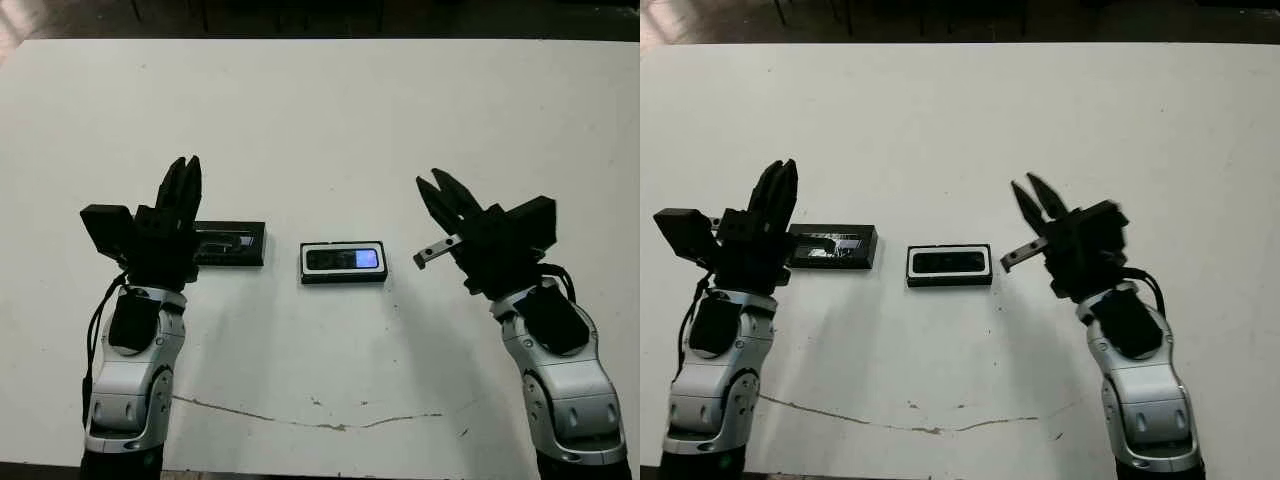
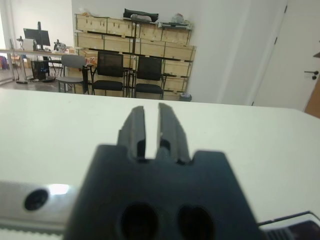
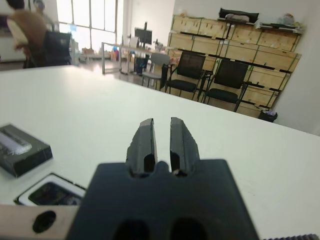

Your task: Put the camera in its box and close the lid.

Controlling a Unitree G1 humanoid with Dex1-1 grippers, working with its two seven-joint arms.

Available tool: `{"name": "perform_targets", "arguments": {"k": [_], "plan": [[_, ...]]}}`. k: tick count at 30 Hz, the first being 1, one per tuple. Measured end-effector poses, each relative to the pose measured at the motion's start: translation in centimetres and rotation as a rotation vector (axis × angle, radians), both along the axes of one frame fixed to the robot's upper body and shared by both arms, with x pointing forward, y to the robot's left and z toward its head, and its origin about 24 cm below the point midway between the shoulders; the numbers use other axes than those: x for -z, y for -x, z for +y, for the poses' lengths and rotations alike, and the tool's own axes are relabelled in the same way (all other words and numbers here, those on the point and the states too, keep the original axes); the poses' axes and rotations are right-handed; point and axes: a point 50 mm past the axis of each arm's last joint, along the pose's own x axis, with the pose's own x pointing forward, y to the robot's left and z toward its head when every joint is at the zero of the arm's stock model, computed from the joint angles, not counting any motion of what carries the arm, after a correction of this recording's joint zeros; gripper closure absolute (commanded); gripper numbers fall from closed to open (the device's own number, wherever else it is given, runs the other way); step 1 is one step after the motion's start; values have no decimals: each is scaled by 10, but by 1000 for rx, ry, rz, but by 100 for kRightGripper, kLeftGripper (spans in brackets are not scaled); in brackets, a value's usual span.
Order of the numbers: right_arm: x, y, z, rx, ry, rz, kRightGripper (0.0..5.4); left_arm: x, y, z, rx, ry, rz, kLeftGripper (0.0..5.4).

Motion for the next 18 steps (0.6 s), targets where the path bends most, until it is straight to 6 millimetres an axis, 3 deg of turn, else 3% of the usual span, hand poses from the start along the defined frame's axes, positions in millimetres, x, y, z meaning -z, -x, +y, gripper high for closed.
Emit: {"name": "perform_targets", "arguments": {"k": [5, 10, 14, 18], "plan": [[-5, 3, -3, -18, -18, 1, 539, -13, -3, 16, -18, -110, -33, 540], [-4, 6, -6, -41, -5, 14, 539, -44, -14, 42, 51, -387, -71, 540], [-5, 10, -7, -64, -1, 23, 539, -65, -29, 57, 224, -596, 35, 540], [-5, 11, -7, -85, -4, 27, 539, -77, -46, 58, 390, -724, 195, 540]]}}
